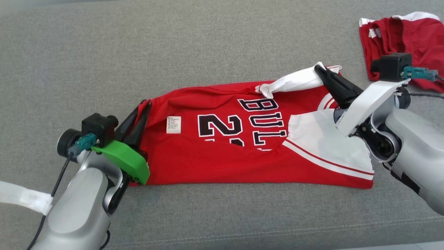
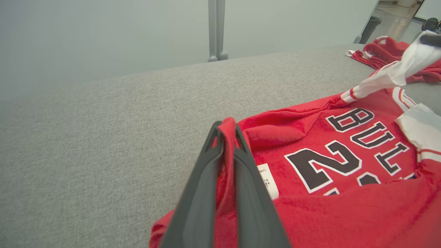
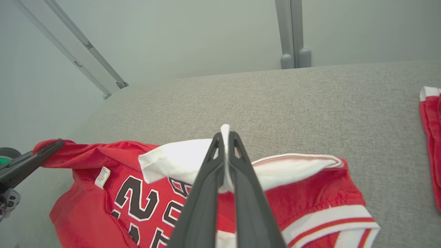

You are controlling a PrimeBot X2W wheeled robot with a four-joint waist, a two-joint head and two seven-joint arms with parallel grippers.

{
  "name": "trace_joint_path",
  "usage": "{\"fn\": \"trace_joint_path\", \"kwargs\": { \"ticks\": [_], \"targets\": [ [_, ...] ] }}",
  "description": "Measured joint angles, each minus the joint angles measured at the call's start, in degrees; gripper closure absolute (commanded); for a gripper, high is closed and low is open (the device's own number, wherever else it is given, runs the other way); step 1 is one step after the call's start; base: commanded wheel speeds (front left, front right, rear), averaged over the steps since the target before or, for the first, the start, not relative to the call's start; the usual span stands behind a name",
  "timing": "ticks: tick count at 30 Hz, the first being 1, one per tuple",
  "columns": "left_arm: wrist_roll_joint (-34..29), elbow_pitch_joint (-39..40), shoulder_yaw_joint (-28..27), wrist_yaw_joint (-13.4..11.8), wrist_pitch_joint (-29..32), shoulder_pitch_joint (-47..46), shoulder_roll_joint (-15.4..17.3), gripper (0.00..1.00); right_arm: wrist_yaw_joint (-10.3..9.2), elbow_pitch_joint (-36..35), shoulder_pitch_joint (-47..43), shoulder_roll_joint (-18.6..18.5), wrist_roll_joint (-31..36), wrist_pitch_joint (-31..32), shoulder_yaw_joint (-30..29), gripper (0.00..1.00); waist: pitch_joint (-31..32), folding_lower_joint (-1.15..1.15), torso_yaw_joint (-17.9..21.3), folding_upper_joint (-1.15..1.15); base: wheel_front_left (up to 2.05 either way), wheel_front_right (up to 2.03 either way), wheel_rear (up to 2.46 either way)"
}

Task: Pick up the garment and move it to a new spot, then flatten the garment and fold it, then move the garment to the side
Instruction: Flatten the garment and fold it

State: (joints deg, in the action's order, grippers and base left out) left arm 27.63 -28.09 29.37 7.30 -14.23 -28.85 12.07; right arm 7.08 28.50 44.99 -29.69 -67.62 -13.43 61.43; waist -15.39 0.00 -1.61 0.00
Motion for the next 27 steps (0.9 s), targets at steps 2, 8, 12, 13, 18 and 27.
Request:
{"fn": "trace_joint_path", "kwargs": {
  "ticks": [2,8,12,13,18,27],
  "targets": [
    [0.4,0.5,0.6,0.0,0.0,1.4,0.6,1.0,0.04,-0.4,-0.9,-0.3,-0.1,0.0,0.6,1.0,0.8,0.0,0.1,0.0,0.0,0.0,0.0],
    [2.3,1.2,2.4,0.0,0.0,4.0,2.9,1.0,0.04,-1.0,-3.2,-1.8,-2.7,-0.2,1.4,1.0,2.9,0.0,0.4,0.0,0.0,0.0,0.0],
    [3.9,0.9,3.0,0.0,0.0,6.0,3.7,1.0,0.04,-1.8,-5.1,-2.2,-3.7,-0.2,2.7,1.0,4.1,0.0,0.5,0.0,0.0,0.0,0.0],
    [4.3,0.8,3.1,0.0,0.0,6.4,3.8,1.0,0.04,-2.1,-5.4,-2.3,-4.1,-0.2,3.0,1.0,4.3,0.0,0.6,0.0,0.0,0.0,0.0],
    [5.5,-0.7,3.5,0.0,0.2,6.8,4.2,1.0,0.04,-3.1,-6.1,-2.9,-6.4,0.7,4.4,1.0,5.0,0.0,0.7,0.0,0.0,0.0,0.0],
    [6.0,-3.3,3.1,0.0,0.4,6.8,5.4,1.0,0.04,-6.2,-8.1,-3.0,-10.8,3.8,6.3,1.0,5.2,0.0,0.9,0.0,0.0,0.0,0.0]
  ]
}}
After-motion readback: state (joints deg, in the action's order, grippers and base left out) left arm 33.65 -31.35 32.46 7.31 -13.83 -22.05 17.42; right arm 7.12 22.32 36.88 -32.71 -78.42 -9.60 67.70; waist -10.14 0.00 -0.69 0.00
